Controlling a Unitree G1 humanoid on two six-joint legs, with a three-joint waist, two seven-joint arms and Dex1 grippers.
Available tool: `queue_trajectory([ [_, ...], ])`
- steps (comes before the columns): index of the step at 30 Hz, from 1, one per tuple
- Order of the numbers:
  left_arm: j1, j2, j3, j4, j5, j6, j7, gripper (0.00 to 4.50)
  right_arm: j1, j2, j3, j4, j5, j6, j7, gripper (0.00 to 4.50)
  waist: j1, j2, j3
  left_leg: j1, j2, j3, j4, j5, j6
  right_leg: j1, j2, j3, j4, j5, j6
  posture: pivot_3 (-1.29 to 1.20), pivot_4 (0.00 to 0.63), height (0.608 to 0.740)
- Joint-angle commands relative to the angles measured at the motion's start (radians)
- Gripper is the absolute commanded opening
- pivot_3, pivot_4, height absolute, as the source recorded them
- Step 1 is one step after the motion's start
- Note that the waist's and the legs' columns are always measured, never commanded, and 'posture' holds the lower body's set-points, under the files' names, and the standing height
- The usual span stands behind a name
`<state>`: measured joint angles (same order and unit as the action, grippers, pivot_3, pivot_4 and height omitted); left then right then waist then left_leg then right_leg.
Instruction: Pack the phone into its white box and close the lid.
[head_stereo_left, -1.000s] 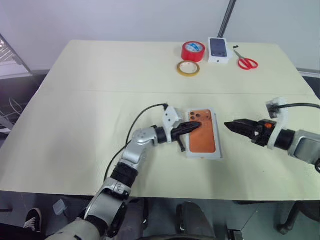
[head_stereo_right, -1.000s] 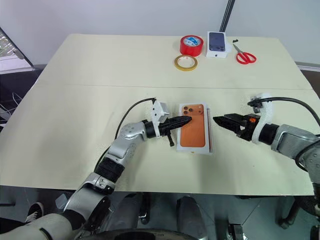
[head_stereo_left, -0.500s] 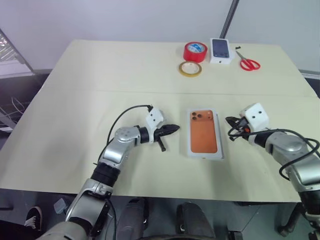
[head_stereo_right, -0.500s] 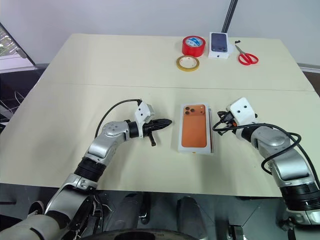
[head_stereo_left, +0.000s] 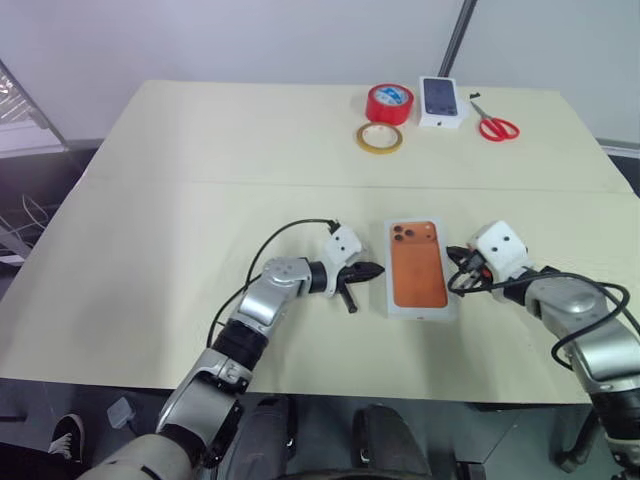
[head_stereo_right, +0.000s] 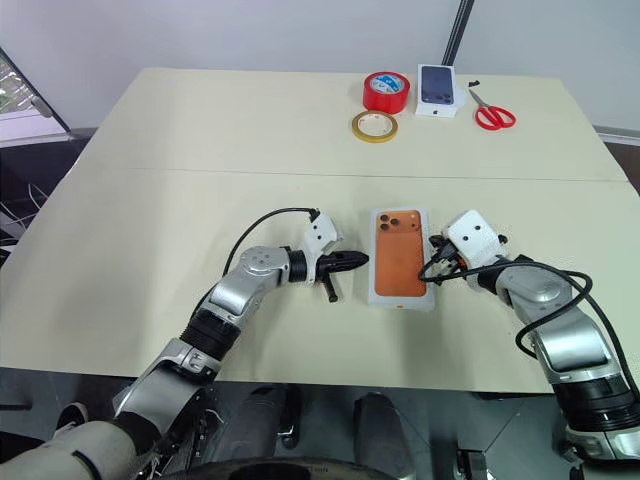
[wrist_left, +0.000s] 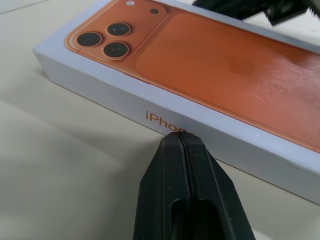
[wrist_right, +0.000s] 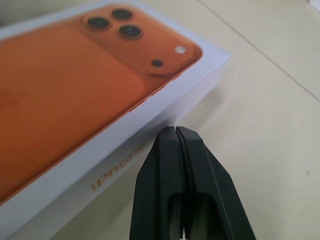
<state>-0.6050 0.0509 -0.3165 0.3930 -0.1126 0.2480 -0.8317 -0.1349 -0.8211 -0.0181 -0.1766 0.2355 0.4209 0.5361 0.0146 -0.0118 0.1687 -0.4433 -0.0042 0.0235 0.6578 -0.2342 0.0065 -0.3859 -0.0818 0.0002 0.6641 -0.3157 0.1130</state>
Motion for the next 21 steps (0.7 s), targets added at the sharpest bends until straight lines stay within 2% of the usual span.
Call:
queue_trajectory([
  [1, -0.041, -0.045, 0.021, -0.048, -0.031, -0.036, 0.003, 0.0, 0.012, 0.004, -0.009, -0.054, -0.034, -0.021, 0.014, 0.03, 0.001, 0.0, 0.0, 0.0, 0.0, 0.0, 0.0, 0.0, 0.0, 0.0, 0.0, 0.0, 0.0, 0.0, 0.0, 0.0, 0.15, 0.728],
  [15, 0.004, -0.012, -0.006, -0.026, 0.028, -0.073, 0.006, 0.0, 0.001, 0.033, 0.011, -0.034, -0.137, -0.019, 0.03, 0.03, -0.001, 0.0, 0.0, 0.0, 0.0, 0.0, 0.001, 0.0, 0.0, 0.0, 0.0, 0.0, 0.0, 0.0, 0.0, 0.0, 0.15, 0.728],
  [21, -0.061, -0.056, 0.094, -0.079, -0.072, -0.007, 0.041, 0.0, -0.051, 0.054, -0.081, 0.001, -0.093, -0.044, 0.034, 0.03, -0.001, 0.0, 0.0, 0.0, 0.0, 0.0, 0.001, 0.0, 0.0, 0.0, 0.0, 0.0, 0.0, 0.0, 0.0, 0.0, 0.15, 0.728],
])
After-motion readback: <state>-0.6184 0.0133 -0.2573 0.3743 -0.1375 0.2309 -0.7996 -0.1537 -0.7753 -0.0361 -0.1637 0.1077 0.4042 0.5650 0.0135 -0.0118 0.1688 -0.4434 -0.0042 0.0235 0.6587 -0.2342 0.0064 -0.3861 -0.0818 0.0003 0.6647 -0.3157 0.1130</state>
